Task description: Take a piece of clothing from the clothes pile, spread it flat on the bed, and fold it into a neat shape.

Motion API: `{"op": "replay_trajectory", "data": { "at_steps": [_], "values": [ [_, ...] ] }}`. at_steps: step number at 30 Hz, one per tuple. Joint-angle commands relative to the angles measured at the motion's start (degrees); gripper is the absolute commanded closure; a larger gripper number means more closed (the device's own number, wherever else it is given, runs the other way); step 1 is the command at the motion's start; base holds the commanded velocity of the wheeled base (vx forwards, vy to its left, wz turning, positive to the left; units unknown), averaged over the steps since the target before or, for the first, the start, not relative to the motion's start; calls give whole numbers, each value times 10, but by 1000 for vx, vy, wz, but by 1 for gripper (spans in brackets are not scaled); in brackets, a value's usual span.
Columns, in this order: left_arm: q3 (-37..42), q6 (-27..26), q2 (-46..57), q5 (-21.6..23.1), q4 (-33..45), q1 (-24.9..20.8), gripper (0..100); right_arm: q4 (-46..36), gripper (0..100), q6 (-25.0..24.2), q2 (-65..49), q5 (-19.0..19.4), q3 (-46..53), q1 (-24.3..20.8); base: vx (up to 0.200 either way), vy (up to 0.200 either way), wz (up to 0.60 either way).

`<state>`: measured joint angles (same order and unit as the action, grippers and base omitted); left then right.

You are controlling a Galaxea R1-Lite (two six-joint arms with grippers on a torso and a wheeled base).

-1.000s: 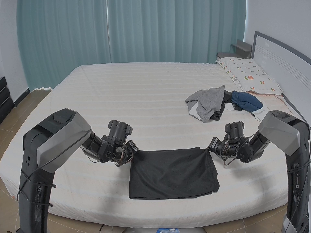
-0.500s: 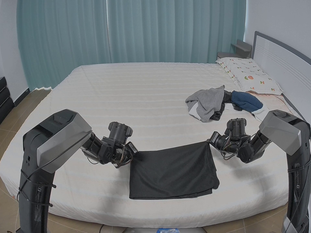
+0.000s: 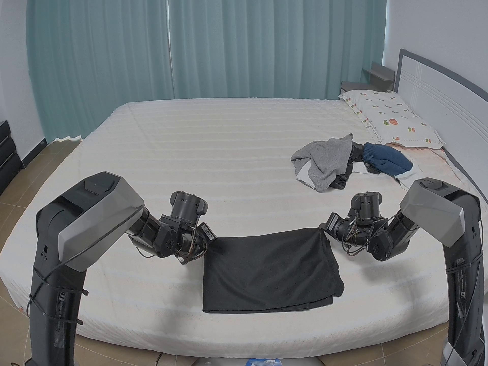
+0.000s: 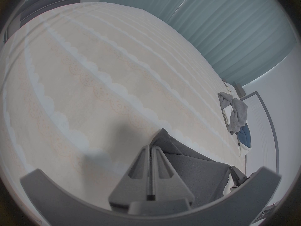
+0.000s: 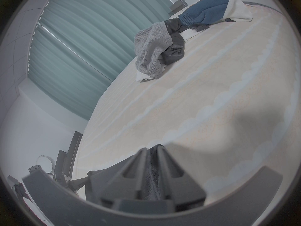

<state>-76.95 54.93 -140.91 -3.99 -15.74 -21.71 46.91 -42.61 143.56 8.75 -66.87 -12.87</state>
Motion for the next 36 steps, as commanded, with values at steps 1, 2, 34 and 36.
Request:
{"op": "replay_trajectory", "data": {
  "at_steps": [1, 2, 34, 36],
  "values": [
    [2, 1, 1, 2, -1, 1, 0, 9, 0, -1, -9, 3, 11, 1, 0, 0, 0],
    [2, 1, 1, 3, -1, 1, 0, 13, 0, -1, -21, 4, 24, 2, 0, 0, 0],
    [67, 45, 71, 106, -3, 47, 0, 99, 100, 1, -149, 94, 408, -23, 0, 0, 0],
    [67, 45, 71, 106, -3, 47, 0, 101, 100, 1, -151, 86, 417, -22, 0, 0, 0]
  ]
}}
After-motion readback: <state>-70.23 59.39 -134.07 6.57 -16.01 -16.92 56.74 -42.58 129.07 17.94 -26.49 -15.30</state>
